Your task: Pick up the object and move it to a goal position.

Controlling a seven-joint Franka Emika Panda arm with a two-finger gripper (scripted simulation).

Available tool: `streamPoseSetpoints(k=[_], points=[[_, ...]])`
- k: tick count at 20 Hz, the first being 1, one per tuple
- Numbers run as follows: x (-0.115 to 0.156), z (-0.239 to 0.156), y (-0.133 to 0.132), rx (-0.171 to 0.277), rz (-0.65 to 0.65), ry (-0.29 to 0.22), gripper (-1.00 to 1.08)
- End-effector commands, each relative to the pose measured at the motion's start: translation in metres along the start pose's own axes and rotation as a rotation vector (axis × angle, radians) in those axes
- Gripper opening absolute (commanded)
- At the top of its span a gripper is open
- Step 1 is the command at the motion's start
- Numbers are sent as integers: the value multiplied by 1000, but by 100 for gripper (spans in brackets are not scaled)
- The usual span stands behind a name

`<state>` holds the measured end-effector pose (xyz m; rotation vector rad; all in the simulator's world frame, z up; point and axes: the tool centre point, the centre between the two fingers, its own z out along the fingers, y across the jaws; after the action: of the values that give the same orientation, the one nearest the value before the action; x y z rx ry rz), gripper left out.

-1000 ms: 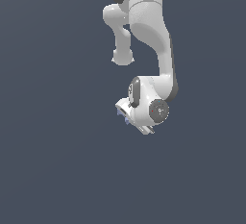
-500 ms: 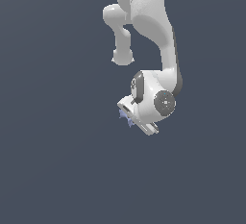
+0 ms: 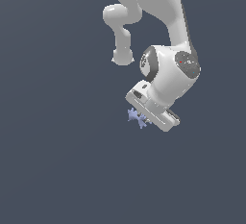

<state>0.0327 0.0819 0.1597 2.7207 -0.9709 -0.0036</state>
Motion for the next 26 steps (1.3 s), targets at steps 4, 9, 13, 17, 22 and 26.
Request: streamPoseSetpoints(k=[4, 9, 13, 17, 22, 26], points=[[-1, -72, -13, 145, 16, 131, -100], [-10, -134, -16, 269, 29, 242, -100], [-21, -179, -13, 362, 39, 327, -100], [-35, -220, -6, 449, 49, 407, -100], [-54, -261, 4, 539, 58, 491, -100], [-68, -287, 13, 599, 65, 548, -100]])
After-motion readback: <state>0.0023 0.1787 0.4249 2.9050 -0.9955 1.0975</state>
